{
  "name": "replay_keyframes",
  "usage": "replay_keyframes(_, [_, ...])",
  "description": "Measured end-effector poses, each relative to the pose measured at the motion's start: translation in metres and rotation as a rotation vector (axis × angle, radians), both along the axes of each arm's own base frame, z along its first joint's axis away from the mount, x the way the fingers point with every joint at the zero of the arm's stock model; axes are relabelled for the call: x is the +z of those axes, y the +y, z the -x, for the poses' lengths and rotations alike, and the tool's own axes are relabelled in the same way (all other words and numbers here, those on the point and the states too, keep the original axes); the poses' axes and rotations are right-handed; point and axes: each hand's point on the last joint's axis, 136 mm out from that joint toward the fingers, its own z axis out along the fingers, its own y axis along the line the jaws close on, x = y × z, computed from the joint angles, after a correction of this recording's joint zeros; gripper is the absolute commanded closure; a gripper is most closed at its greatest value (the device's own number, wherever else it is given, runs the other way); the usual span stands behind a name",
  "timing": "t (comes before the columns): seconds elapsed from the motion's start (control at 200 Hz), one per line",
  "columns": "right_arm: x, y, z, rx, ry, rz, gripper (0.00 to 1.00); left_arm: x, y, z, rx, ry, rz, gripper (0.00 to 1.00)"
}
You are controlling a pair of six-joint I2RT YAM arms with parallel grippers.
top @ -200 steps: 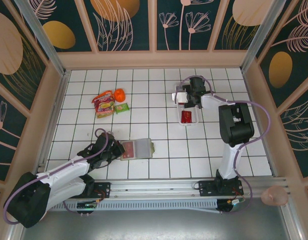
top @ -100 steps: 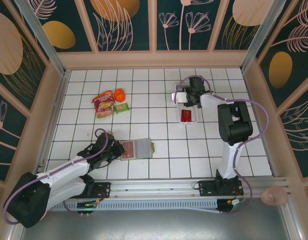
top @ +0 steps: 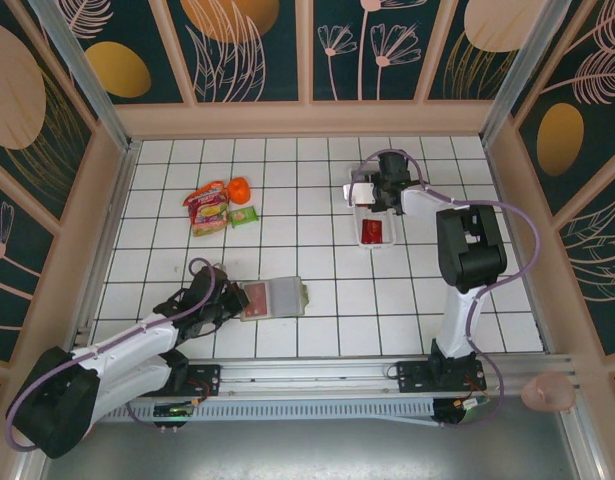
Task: Put the credit cards into the card holder
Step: Pick up the credit card from the storage box.
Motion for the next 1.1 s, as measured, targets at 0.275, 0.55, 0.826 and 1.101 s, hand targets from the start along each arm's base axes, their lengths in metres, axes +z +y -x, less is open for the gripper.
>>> replay_keyframes(0.275, [0.003, -0.002, 0.001, -0.005, 0.001, 0.002, 0.67, 0.0, 0.0, 0.0, 0.0, 0.0, 0.0, 1.0])
replay_keyframes(0.55, [0.005, -0.005, 0.008, -0.009, 0.002, 0.0, 0.74, 0.0, 0.0, 0.0, 0.0, -0.001, 0.001, 1.0])
replay_keyframes(0.826, [0.003, -0.007, 0.02, -0.014, 0.023, -0.005, 0.87, 0.0, 0.0, 0.001, -0.002, -0.003, 0.004, 1.0])
replay_keyframes(1.101, [0.001, -0.009, 0.041, -0.042, 0.116, -0.029, 1.0, 0.0, 0.0, 0.001, -0.001, -0.005, 0.009, 1.0])
